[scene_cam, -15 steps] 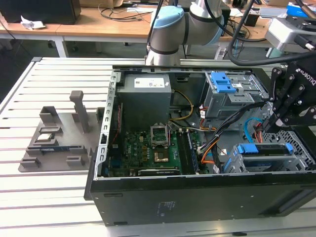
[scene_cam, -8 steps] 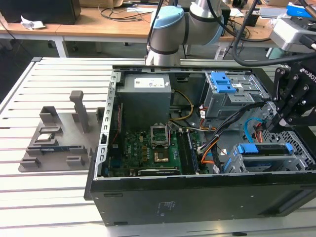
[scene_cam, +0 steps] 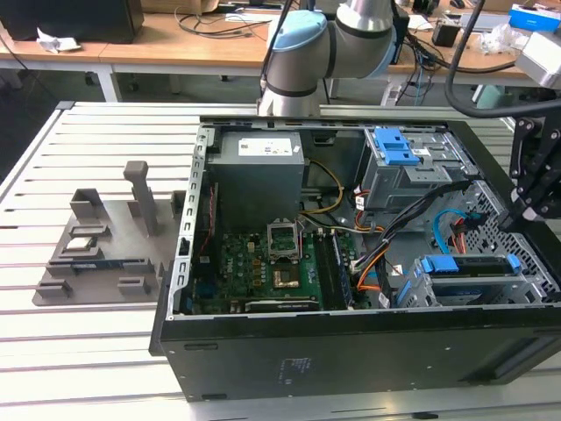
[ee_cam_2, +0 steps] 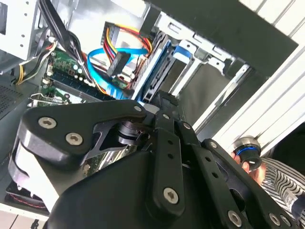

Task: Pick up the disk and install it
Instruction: 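Insert the first disk wire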

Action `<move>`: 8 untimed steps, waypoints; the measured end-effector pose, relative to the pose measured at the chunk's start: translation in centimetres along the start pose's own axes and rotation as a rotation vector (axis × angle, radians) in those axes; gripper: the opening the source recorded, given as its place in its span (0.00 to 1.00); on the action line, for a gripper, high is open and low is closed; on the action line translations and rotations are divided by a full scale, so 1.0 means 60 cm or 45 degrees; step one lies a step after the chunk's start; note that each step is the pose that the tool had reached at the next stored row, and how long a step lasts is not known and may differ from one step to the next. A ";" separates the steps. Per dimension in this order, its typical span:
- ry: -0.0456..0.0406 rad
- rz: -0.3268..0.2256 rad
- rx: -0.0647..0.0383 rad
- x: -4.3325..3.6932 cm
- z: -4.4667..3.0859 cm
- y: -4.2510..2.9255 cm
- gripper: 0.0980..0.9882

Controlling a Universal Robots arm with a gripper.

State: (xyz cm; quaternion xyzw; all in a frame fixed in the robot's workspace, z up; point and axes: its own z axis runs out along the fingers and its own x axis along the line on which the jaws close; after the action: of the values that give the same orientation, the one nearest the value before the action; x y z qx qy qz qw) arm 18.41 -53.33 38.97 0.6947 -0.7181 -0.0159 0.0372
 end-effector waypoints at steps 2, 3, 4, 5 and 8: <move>0.001 0.000 0.000 -0.003 -0.001 -0.007 0.01; 0.001 0.000 0.000 -0.004 -0.001 -0.010 0.01; 0.002 0.000 0.000 -0.005 -0.001 -0.015 0.01; 0.003 0.000 0.000 -0.006 -0.002 -0.018 0.01; 0.005 0.000 0.000 -0.010 -0.003 -0.032 0.01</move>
State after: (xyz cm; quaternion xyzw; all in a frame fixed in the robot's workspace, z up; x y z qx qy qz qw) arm 20.38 -52.81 38.98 0.6947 -0.7181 -0.0146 0.0385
